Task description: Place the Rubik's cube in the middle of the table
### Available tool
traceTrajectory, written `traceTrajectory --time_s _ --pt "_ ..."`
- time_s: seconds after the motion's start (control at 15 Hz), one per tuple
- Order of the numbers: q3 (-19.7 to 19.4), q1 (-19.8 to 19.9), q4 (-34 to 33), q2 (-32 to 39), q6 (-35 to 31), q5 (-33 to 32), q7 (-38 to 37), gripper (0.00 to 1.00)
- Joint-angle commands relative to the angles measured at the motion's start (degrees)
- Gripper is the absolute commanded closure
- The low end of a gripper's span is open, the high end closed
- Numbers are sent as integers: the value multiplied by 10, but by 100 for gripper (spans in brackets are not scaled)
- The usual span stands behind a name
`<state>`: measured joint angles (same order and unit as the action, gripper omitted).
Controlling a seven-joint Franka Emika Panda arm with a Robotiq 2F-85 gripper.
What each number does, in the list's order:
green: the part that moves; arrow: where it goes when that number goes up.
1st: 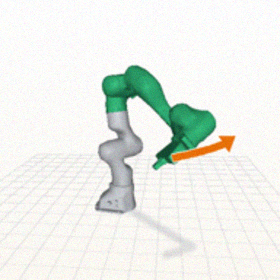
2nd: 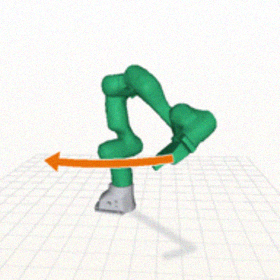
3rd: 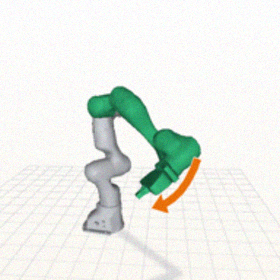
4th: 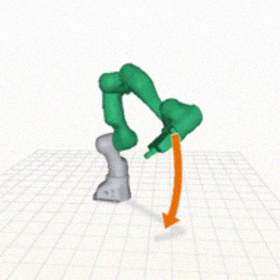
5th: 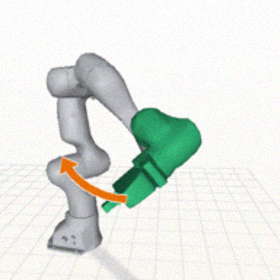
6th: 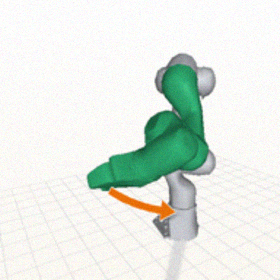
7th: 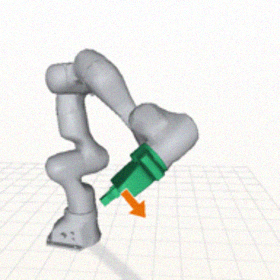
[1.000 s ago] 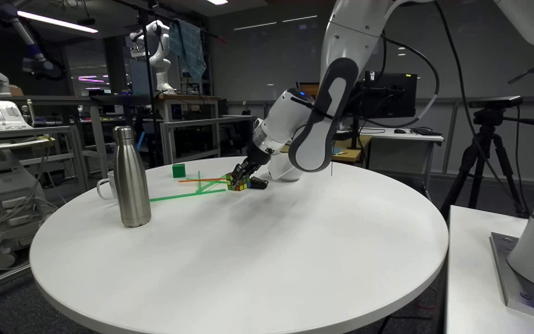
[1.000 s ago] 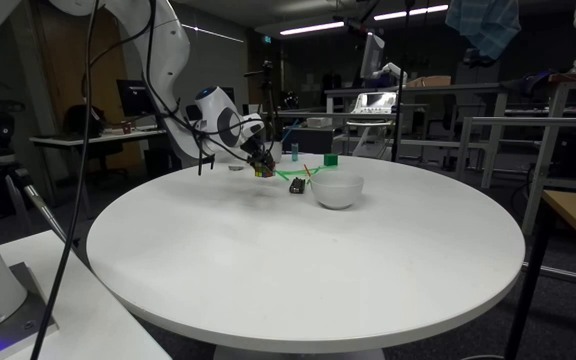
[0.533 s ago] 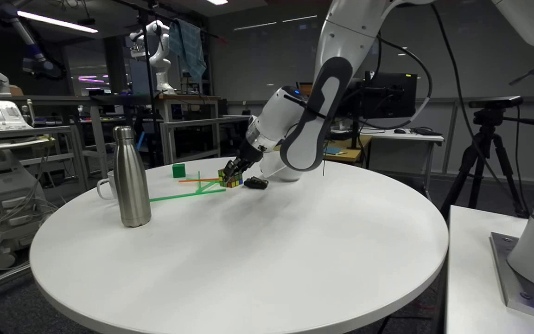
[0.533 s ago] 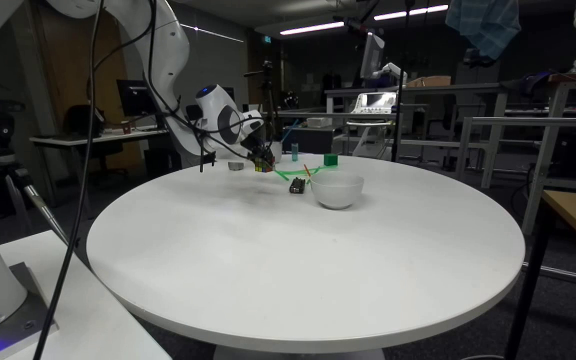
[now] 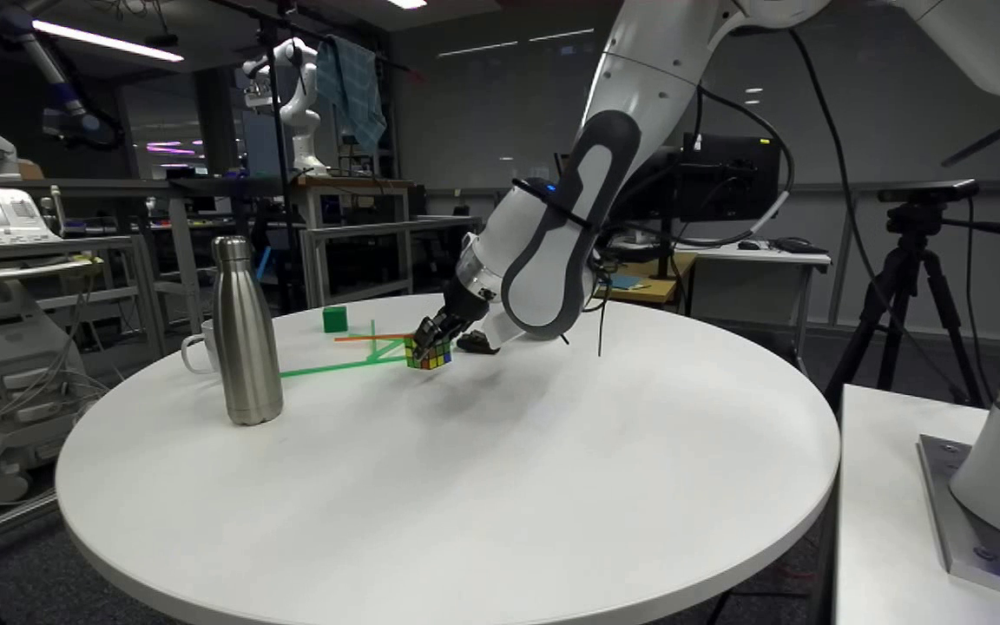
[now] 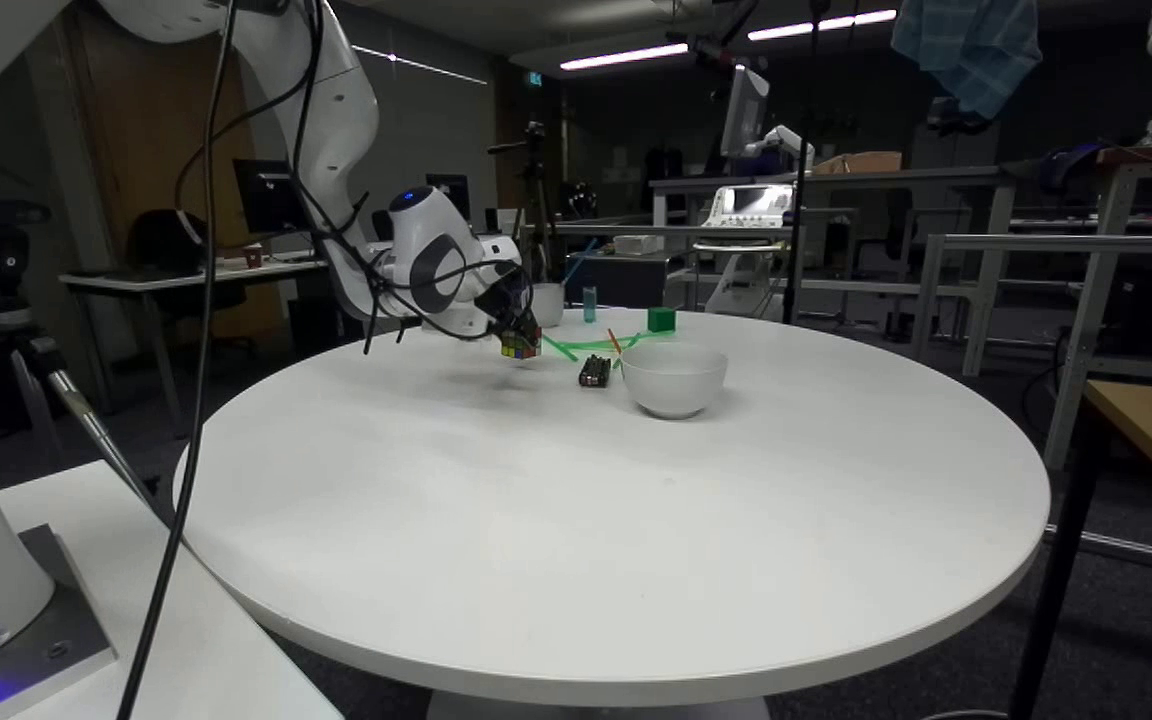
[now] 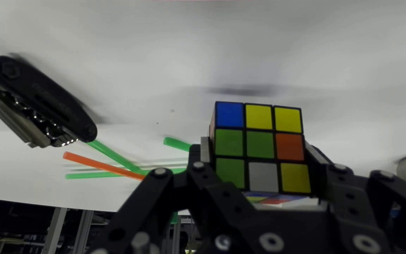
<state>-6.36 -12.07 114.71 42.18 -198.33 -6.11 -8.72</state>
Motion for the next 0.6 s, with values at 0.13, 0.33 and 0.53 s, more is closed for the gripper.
traceTrajectory --time_s 0.13,0.33,0.53 --pt "30 24 -15 16 1 33 49 65" --pt "35 28 -14 18 1 34 52 65" --pt "42 35 -13 18 1 32 55 65"
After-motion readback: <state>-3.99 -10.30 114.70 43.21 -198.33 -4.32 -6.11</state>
